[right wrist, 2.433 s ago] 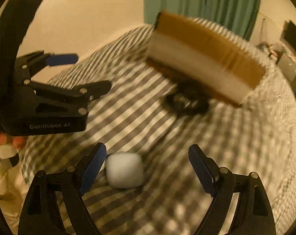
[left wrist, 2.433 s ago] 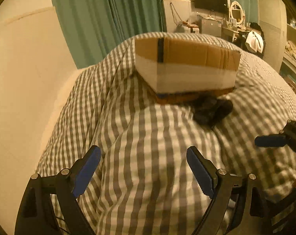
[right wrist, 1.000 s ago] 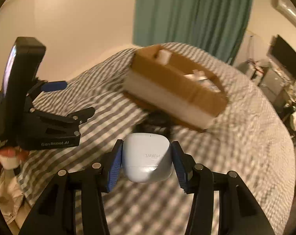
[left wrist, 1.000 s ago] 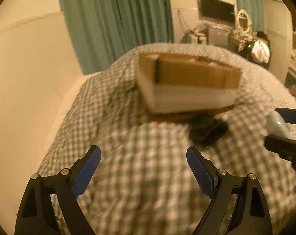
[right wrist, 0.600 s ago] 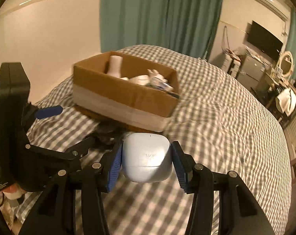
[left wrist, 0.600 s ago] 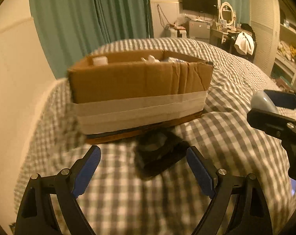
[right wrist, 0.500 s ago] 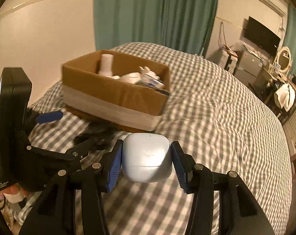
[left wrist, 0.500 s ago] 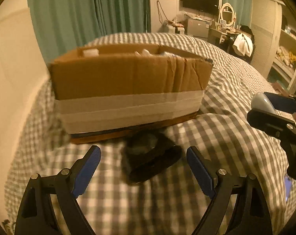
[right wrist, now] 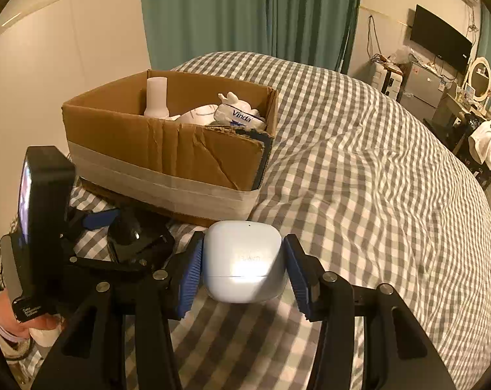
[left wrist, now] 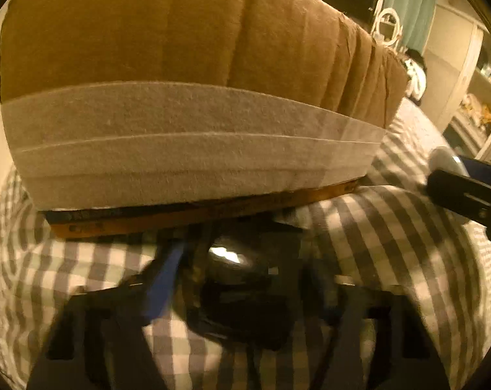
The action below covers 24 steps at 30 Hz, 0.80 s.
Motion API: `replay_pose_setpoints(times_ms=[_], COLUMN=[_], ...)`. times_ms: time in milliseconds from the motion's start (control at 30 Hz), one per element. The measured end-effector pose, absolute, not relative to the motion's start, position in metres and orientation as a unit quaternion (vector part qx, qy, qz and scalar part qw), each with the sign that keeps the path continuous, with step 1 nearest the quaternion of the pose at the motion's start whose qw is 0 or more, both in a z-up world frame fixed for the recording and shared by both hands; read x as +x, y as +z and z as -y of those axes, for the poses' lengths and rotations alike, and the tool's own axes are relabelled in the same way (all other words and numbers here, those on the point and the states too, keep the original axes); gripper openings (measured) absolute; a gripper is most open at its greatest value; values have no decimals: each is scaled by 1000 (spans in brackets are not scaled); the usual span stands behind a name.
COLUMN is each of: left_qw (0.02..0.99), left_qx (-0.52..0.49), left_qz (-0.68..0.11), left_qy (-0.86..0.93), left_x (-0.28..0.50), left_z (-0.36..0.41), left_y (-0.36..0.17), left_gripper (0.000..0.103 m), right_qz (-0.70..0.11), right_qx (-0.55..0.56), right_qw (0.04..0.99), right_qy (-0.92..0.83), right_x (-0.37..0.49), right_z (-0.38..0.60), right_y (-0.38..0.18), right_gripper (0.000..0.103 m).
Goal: Organize objects
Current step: 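Grasp the black cup with the left gripper while the right gripper holds the case, then lower the black cup and earbud case into the box and open both grippers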
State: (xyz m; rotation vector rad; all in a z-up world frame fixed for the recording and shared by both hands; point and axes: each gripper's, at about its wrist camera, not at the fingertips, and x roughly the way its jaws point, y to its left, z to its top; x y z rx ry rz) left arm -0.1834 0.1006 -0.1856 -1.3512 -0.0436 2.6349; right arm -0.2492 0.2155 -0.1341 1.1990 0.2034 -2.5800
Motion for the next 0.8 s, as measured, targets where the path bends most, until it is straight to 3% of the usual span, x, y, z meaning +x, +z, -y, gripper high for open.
replay_pose_setpoints(times_ms=[467,667,700,800], left_qw=[137,140,141,150], left_qx=[-473,-435,-422,-399], left_qz=[36,22,15,9], left_qy=[870,889,896,905], left_x=[-131,-98,-91,-87], left_z=[-72,-57,-55,-49], left_y=[-162,-122,-111,-80], left_gripper=[43,41,19,14], right_qz=[-79,-97,-103,-118], right_qx=[390,364,357,338], right_qw=[166,169,168,160], right_qy=[-902,-911,-913,-920], right_x=[-234,-221,-219,-217], right_z=[-200,-190,-189,-188], right_y=[-109,-86,-81,-63], right_gripper=[48,48,48,48])
